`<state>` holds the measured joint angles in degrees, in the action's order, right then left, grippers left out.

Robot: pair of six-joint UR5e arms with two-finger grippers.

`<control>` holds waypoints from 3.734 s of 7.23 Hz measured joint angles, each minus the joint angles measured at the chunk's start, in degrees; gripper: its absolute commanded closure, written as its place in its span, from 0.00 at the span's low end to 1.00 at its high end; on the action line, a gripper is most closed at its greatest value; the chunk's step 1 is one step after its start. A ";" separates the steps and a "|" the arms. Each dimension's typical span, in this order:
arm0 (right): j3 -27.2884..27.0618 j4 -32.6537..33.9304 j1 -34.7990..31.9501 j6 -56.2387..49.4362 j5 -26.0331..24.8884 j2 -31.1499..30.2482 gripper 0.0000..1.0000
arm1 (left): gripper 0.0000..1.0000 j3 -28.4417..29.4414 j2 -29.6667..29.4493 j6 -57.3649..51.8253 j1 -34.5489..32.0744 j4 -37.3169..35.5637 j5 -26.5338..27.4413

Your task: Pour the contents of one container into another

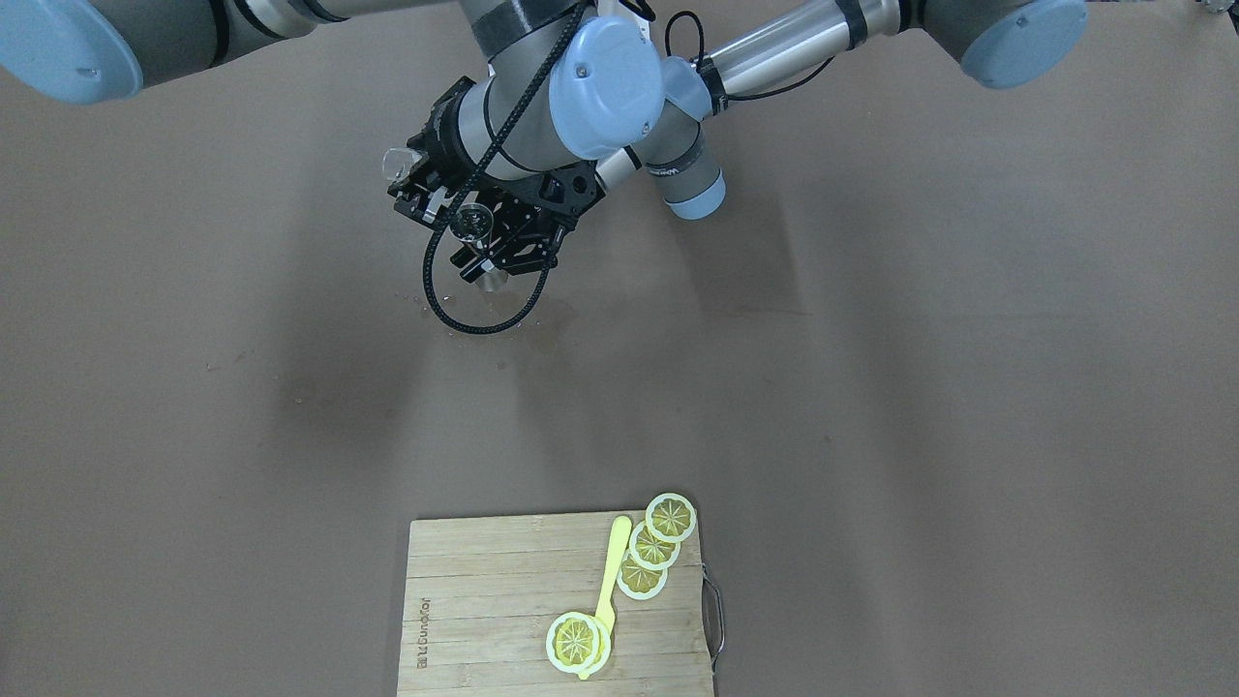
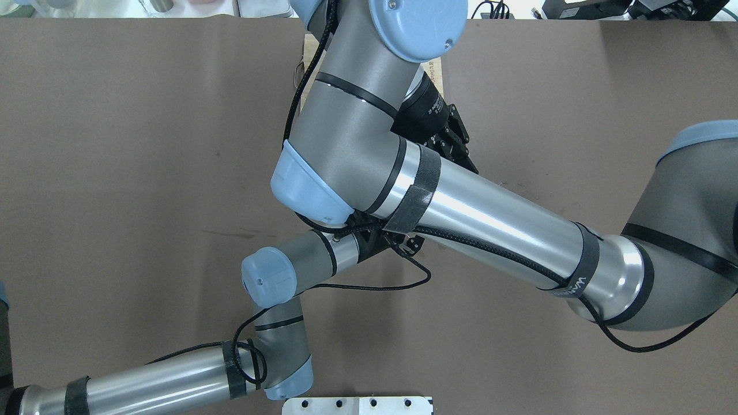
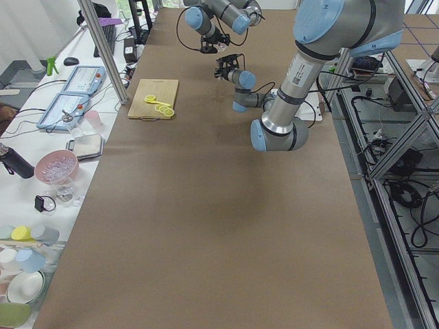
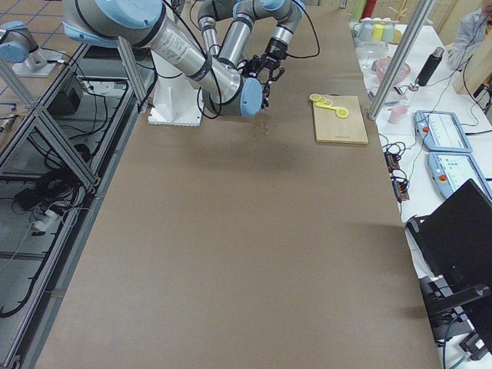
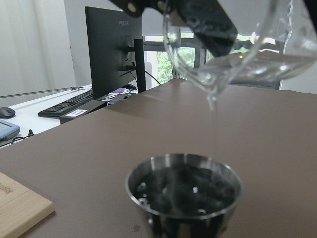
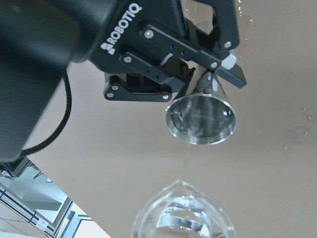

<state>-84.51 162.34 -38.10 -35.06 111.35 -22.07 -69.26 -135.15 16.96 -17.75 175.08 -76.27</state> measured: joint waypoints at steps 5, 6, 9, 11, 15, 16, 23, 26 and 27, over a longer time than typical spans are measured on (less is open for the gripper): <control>-8.70 0.05 -3.08 -0.78 2.93 -2.17 1.00 | 1.00 -0.16 0.27 -0.28 0.00 0.02 0.12; -12.08 0.06 -4.21 -1.00 4.09 -3.83 1.00 | 1.00 -0.52 0.58 -0.79 -0.07 0.06 0.14; -25.49 -1.40 -9.53 -7.66 7.18 -12.03 1.00 | 1.00 -4.13 3.85 -1.64 -0.96 0.14 0.23; -29.94 -8.35 -14.60 -9.82 12.21 -18.19 1.00 | 1.00 -7.22 6.55 -1.74 -3.10 0.15 0.10; -30.68 -30.48 -21.74 -10.31 20.69 -28.50 1.00 | 1.00 -11.60 12.24 -2.15 -10.80 0.11 -0.10; -30.27 -37.22 -22.83 -10.22 22.20 -31.08 1.00 | 1.00 -12.44 13.92 -2.63 -12.04 0.35 -0.11; -16.70 -96.94 -24.84 19.32 27.11 -43.50 1.00 | 1.00 -19.12 27.72 -6.78 -15.42 3.52 0.32; -6.10 -121.64 -24.83 34.73 28.50 -45.14 1.00 | 1.00 -18.54 30.45 -7.01 -15.46 7.61 2.80; -1.75 -129.35 -24.83 37.74 28.70 -45.51 1.00 | 1.00 -17.97 30.79 -7.00 -15.50 8.39 3.01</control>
<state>-86.26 32.99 -62.93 2.68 140.05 -67.58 -87.23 -104.35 9.97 -33.25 183.47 -73.26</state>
